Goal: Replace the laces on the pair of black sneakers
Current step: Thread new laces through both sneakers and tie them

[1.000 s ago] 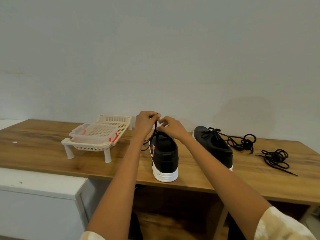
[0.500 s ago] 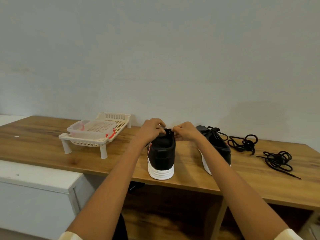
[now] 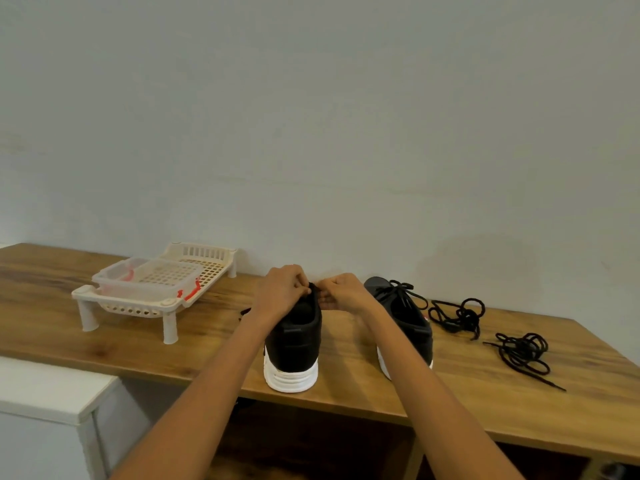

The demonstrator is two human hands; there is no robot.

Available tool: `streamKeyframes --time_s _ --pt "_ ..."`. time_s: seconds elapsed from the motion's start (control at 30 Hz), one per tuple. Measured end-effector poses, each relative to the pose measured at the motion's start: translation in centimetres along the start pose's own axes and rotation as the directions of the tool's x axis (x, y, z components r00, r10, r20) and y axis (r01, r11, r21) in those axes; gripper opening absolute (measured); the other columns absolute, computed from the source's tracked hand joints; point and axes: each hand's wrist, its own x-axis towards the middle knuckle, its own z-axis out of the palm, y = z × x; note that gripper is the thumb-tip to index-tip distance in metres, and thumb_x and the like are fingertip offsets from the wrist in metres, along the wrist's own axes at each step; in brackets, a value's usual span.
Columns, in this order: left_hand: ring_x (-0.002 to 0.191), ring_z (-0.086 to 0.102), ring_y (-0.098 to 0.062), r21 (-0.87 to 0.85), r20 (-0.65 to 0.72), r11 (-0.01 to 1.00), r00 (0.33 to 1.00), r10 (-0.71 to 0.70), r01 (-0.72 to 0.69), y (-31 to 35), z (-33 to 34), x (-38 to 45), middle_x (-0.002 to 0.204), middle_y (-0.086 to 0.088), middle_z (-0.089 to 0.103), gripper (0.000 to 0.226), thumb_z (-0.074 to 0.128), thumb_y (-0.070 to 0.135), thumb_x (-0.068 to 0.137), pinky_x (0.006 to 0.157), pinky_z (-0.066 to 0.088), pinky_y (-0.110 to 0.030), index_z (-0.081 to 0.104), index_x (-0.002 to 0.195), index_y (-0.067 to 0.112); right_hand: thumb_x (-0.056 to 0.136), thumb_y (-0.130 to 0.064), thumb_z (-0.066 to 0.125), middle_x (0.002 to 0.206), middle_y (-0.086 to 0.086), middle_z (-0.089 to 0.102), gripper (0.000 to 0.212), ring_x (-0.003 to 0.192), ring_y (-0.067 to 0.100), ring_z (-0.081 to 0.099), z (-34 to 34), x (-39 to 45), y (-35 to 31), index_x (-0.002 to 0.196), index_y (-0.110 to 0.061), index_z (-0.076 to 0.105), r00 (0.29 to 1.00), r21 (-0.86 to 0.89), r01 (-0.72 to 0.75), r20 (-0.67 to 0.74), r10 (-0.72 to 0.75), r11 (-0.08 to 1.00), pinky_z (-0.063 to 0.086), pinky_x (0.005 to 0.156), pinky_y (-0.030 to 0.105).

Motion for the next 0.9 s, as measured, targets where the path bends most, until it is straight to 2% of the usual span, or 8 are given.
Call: streamKeyframes --time_s 0.17,0.3,0.4,0.5,0.6,0.7,0.8,0.9 --pt "0.088 0.064 -0.018 0.034 0.034 0.998 0.998 0.057 -0.059 0.0 -0.2 -0.3 0.093 -0.001 0.070 0.023 0.062 0.023 0.089 0.079 0.054 -0.035 0.057 0.111 0.021 0.093 -0.002 0.057 0.108 0.023 0.066 0.026 0.088 0.022 0.066 -0.6 -0.3 0.5 0.114 0.012 0.062 0.998 0.057 0.008 0.066 -0.012 0.998 0.057 0.073 0.020" --pt "0.097 0.058 -0.017 0.115 0.052 0.988 0.994 0.098 -0.104 0.2 -1.3 -0.1 0.101 0.000 0.066 0.019 0.064 0.028 0.087 0.078 0.044 -0.026 0.071 0.104 0.022 0.094 -0.005 0.056 0.073 0.006 0.064 0.015 0.068 0.013 0.062 0.3 -0.3 0.3 0.085 0.000 0.067 0.999 -0.120 0.034 0.001 -0.034 0.992 0.054 0.061 0.017" --pt "0.099 0.056 -0.019 0.157 0.097 0.982 0.991 0.089 -0.104 -0.1 -2.1 0.6 0.099 -0.001 0.061 0.020 0.070 0.030 0.082 0.082 0.044 -0.031 0.073 0.102 0.026 0.095 -0.001 0.042 0.069 0.005 0.053 0.030 0.060 0.016 0.051 0.9 -0.1 -0.8 0.069 -0.011 0.052 0.998 -0.111 0.002 -0.066 -0.010 0.994 0.046 0.057 0.025" --pt "0.101 0.054 -0.016 0.069 0.155 0.996 0.987 0.045 -0.056 -0.6 -2.2 0.7 0.103 0.003 0.060 0.019 0.063 0.025 0.087 0.091 0.043 -0.036 0.073 0.102 0.029 0.096 0.001 0.034 0.079 0.009 0.058 0.027 0.062 0.018 0.055 0.8 -0.3 -2.5 0.076 -0.006 0.051 0.986 0.246 0.032 -0.165 0.009 0.969 0.046 0.056 0.025" --pt "0.102 0.052 -0.016 -0.038 0.188 0.999 0.982 -0.021 0.029 -0.5 -2.1 1.0 0.102 0.006 0.063 0.025 0.049 0.031 0.091 0.097 0.038 -0.045 0.074 0.094 0.029 0.100 -0.002 0.028 0.086 0.014 0.062 0.028 0.071 0.023 0.061 0.5 -0.4 -3.5 0.081 -0.003 0.048 0.979 0.635 0.184 -0.191 -0.078 0.750 0.055 0.066 0.029" --pt "0.099 0.051 -0.017 0.038 0.218 0.999 0.976 -0.014 0.006 0.3 -1.7 1.0 0.094 0.007 0.061 0.030 0.050 0.049 0.091 0.094 0.036 -0.042 0.073 0.091 0.030 0.103 -0.007 0.029 0.080 0.011 0.061 0.025 0.067 0.020 0.063 0.7 -0.3 -4.1 0.084 -0.009 0.046 0.960 0.753 0.278 -0.209 -0.184 0.596 0.057 0.064 0.027" --pt "0.102 0.057 -0.018 -0.034 0.126 0.999 0.992 -0.023 0.027 0.7 -1.5 1.5 0.099 0.004 0.067 0.022 0.061 0.045 0.086 0.097 0.039 -0.045 0.075 0.090 0.028 0.103 -0.009 0.034 0.071 0.004 0.056 0.021 0.061 0.015 0.057 0.3 -0.1 -4.3 0.086 -0.010 0.047 0.940 0.711 0.341 -0.242 -0.241 0.615 0.052 0.060 0.025" --pt "0.090 0.063 -0.016 -0.427 -0.101 0.897 0.979 -0.176 0.117 1.6 -3.0 2.7 0.086 0.002 0.072 0.016 0.067 0.032 0.085 0.087 0.046 -0.034 0.075 0.080 0.019 0.100 -0.011 0.045 0.069 0.001 0.052 0.012 0.059 0.011 0.050 -1.0 -0.2 -3.1 0.100 -0.009 0.056 0.904 0.234 0.412 -0.226 -0.363 0.881 0.046 0.060 0.023"
